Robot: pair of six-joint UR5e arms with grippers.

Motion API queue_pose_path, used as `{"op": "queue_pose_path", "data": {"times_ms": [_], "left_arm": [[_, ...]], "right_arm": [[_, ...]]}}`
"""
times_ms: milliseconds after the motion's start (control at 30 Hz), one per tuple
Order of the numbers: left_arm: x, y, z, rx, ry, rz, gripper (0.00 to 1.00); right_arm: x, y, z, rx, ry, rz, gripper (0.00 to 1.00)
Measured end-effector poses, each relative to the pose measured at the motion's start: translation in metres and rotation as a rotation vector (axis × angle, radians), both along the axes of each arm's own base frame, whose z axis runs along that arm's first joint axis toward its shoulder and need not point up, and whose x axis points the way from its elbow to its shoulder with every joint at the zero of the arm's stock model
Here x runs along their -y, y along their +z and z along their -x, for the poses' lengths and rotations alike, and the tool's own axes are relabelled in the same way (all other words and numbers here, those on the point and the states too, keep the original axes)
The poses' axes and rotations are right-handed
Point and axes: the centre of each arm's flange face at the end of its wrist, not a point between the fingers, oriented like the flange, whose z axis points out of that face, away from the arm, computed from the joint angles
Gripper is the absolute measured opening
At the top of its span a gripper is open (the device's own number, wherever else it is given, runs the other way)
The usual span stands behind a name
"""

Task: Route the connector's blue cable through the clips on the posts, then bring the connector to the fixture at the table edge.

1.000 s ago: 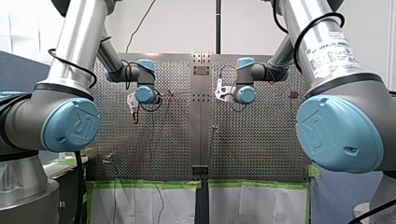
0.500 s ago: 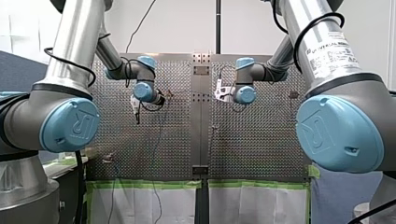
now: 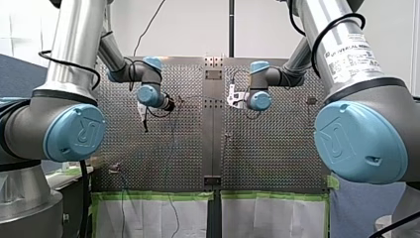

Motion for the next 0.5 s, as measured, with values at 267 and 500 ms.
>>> {"op": "queue_pose_path", "data": {"times_ms": [267, 500], "left_arm": [[-0.001, 0.013, 0.023, 0.01, -0.029, 0.035, 1.0], [0.003, 0.017, 0.032, 0.017, -0.046, 0.009, 1.0]], "right_arm": [[-0.001, 0.0, 0.0, -0.002, 0.001, -0.003, 0.0], [-0.003, -0.001, -0.002, -0.003, 0.005, -0.006, 0.0]]}}
